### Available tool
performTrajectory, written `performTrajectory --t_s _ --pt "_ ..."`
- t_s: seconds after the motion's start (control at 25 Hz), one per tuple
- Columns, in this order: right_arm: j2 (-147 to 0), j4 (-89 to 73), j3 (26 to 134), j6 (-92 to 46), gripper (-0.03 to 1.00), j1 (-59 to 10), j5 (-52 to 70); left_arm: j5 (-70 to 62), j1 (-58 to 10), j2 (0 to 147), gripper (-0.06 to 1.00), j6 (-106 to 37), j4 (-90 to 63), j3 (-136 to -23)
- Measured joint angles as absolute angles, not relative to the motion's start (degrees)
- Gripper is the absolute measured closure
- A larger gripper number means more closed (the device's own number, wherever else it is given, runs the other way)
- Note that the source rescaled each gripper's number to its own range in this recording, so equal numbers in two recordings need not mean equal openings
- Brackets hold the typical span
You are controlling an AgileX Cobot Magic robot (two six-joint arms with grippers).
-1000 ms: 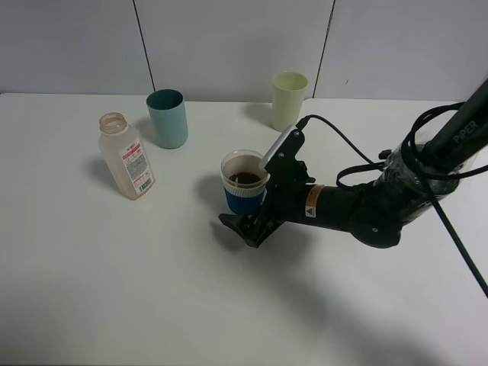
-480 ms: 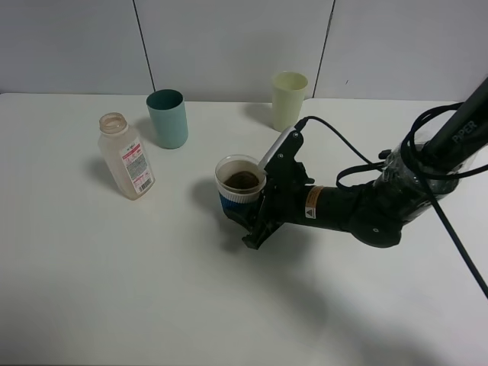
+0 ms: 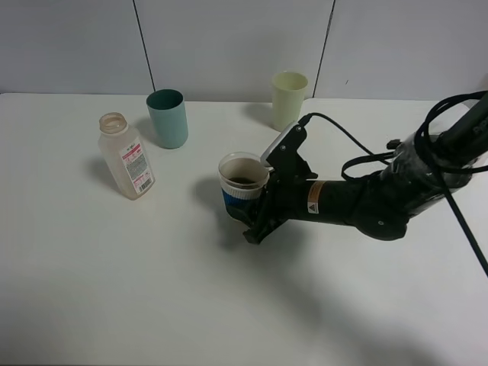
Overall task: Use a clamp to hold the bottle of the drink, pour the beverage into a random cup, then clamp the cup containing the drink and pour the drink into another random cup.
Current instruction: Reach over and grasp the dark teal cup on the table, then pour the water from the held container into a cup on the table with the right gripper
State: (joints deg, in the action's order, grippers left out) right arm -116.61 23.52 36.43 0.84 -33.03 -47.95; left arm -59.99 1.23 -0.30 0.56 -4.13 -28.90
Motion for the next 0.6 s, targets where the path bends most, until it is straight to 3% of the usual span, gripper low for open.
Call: performTrajectory --t_s 0.28,0.6 --pt "-105.97 20.61 36.33 1.67 0.91 -32.95 -34.09 -59.99 1.23 -0.3 -0.06 0.61 -4.13 -28.9" --pt "-96.85 19.16 36.24 10.88 0.91 -29.26 -27.52 -59.99 1.23 -0.3 -0.06 0.56 -4.13 -28.9"
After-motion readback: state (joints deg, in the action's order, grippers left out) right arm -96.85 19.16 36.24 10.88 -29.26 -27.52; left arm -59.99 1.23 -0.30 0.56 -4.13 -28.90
